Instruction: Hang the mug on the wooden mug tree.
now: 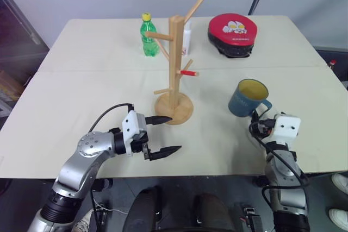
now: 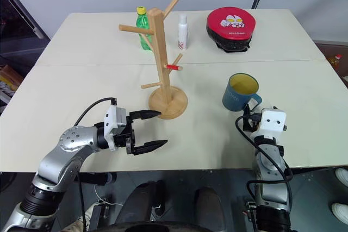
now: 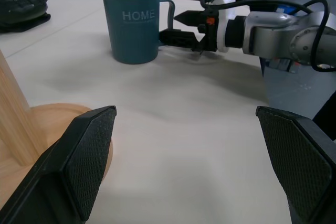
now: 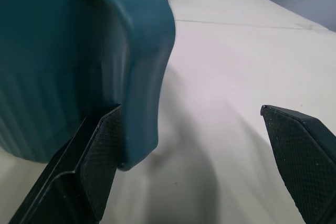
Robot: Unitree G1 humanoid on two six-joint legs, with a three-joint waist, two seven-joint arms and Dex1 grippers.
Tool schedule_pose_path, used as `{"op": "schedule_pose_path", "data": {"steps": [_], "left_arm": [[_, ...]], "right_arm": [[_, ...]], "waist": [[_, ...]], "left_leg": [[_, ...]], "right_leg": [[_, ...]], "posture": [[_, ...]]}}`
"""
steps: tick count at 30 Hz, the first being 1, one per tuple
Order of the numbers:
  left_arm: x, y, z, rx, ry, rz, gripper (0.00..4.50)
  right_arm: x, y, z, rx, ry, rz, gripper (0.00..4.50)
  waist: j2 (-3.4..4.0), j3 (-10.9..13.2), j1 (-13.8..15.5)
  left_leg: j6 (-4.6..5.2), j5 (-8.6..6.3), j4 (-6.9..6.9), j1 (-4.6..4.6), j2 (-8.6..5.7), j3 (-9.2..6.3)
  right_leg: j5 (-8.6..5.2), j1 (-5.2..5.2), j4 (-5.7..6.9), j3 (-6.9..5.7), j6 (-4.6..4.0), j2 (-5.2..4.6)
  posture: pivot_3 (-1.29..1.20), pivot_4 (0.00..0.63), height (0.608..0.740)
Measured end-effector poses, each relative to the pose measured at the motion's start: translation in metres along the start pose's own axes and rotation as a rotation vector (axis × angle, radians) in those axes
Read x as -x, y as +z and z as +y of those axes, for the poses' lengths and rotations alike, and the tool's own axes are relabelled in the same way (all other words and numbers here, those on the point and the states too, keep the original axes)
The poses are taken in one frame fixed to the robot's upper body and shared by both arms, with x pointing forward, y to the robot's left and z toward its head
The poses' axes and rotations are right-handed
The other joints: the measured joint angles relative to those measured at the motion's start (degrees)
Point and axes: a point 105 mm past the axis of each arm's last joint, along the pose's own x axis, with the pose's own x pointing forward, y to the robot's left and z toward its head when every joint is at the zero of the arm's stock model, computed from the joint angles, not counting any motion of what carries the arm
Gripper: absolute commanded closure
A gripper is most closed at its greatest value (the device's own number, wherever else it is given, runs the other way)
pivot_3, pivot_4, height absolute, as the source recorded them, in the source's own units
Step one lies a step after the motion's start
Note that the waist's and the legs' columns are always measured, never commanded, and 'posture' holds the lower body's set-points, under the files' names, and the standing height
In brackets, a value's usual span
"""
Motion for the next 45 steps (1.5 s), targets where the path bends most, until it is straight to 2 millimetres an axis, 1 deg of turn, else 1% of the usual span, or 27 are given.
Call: {"op": "schedule_pose_path", "data": {"steps": [2, 6, 7, 8, 9, 17, 21, 23, 27, 31, 34, 38, 41, 45], "left_arm": [[-0.001, 0.002, 0.0, -0.005, 0.003, -0.002, 0.0], [-0.002, 0.005, -0.001, -0.013, 0.001, -0.006, 0.0], [-0.002, 0.004, -0.001, -0.01, 0.002, -0.004, 0.0], [-0.002, 0.004, -0.001, -0.009, 0.002, -0.003, 0.0], [-0.002, 0.004, -0.001, -0.008, 0.002, -0.002, 0.0], [-0.002, 0.006, 0.0, -0.014, 0.009, -0.004, 0.0], [-0.002, 0.006, 0.001, -0.015, 0.018, -0.003, 0.0], [-0.001, 0.007, 0.003, -0.019, 0.028, -0.001, 0.0], [0.007, 0.005, 0.013, -0.025, 0.069, 0.012, 0.0], [0.022, 0.0, 0.027, -0.022, 0.137, 0.029, 0.0], [0.03, -0.002, 0.037, -0.019, 0.175, 0.032, 0.0], [0.036, 0.001, 0.045, -0.031, 0.197, 0.028, 0.0], [0.039, 0.005, 0.049, -0.046, 0.209, 0.024, 0.0], [0.041, 0.012, 0.053, -0.05, 0.223, 0.001, 0.0]], "right_arm": [[-0.001, 0.0, 0.001, -0.003, 0.001, 0.0, 1.01], [-0.002, 0.0, 0.002, -0.005, 0.012, 0.001, 2.98], [-0.003, 0.0, 0.003, -0.005, 0.018, 0.001, 3.62], [-0.003, -0.001, 0.003, -0.006, 0.022, 0.001, 4.11], [-0.003, -0.001, 0.004, -0.009, 0.028, 0.001, 4.47], [-0.003, 0.0, 0.009, -0.026, 0.079, -0.006, 4.47], [-0.001, 0.003, 0.014, 0.032, 0.146, -0.019, 4.47], [0.003, 0.015, 0.017, 0.141, 0.226, -0.066, 4.47], [0.011, 0.052, 0.027, 0.331, 0.389, -0.216, 4.47], [0.031, 0.078, 0.052, 0.521, 0.642, -0.337, 4.47], [0.037, 0.106, 0.07, 0.575, 0.742, -0.443, 4.47], [0.036, 0.147, 0.089, 0.607, 0.802, -0.56, 4.47], [0.035, 0.158, 0.098, 0.621, 0.844, -0.564, 4.47], [0.032, 0.158, 0.103, 0.619, 0.878, -0.522, 4.47]], "waist": [[0.0, 0.0, -0.05], [0.0, 0.0, -0.01], [0.0, 0.0, -0.03], [0.0, 0.0, -0.03], [0.0, 0.0, -0.03], [0.0, 0.0, -0.1], [0.0, 0.0, -0.09], [0.03, 0.02, -0.03], [0.02, 0.02, -0.11], [-0.02, 0.04, -0.04], [-0.04, 0.05, -0.11], [-0.1, 0.08, 0.17], [-0.14, 0.08, 0.26], [-0.17, 0.1, 0.19]], "left_leg": [[0.0, 0.0, 0.0, 0.0, 0.0, 0.01], [0.0, 0.0, 0.0, 0.0, 0.0, 0.01], [0.0, 0.0, 0.01, 0.0, 0.0, 0.01], [0.0, 0.0, 0.01, 0.0, 0.0, 0.01], [0.0, 0.0, 0.01, 0.0, 0.0, 0.01], [0.0, 0.0, 0.01, 0.01, 0.0, 0.01], [0.0, 0.0, 0.02, 0.01, 0.0, 0.02], [0.0, 0.0, 0.03, 0.01, 0.0, 0.06], [0.0, 0.0, 0.05, 0.03, 0.03, 0.05], [0.0, 0.0, 0.06, 0.04, 0.04, 0.06], [0.0, 0.0, 0.11, 0.07, 0.05, 0.06], [0.0, 0.0, 0.12, 0.07, 0.06, 0.05], [0.01, 0.0, 0.12, 0.06, 0.04, 0.06], [0.02, -0.01, 0.12, 0.06, 0.03, 0.05]], "right_leg": [[0.0, 0.0, 0.01, 0.0, 0.0, 0.04], [0.0, 0.0, 0.02, -0.01, 0.01, 0.08], [0.0, 0.0, 0.02, -0.01, 0.01, 0.1], [0.0, 0.0, 0.02, -0.01, 0.01, 0.1], [0.0, 0.0, 0.03, -0.01, 0.01, 0.11], [0.01, -0.01, 0.04, -0.01, 0.02, 0.13], [0.01, -0.01, 0.04, -0.01, 0.03, 0.13], [0.01, -0.02, 0.05, 0.01, 0.03, 0.14], [0.01, -0.01, 0.06, 0.01, 0.03, 0.19], [0.01, 0.01, 0.06, 0.01, 0.05, 0.2], [0.03, 0.04, 0.07, 0.0, 0.07, 0.19], [0.03, 0.07, 0.05, -0.01, 0.07, 0.18], [0.03, 0.09, 0.03, -0.03, 0.08, 0.13], [0.04, 0.11, 0.03, -0.04, 0.08, 0.03]], "posture": [[0.0, 0.15, 0.74], [0.0, 0.15, 0.74], [0.0, 0.15, 0.74], [0.0, 0.15, 0.74], [0.0, 0.15, 0.74], [0.0, 0.15, 0.74], [0.0, 0.15, 0.74], [0.0, 0.15, 0.74], [0.0, 0.15, 0.74], [0.0, 0.15, 0.74], [0.0, 0.15, 0.74], [0.0, 0.15, 0.74], [0.0, 0.15, 0.74], [0.0, 0.15, 0.74]]}}
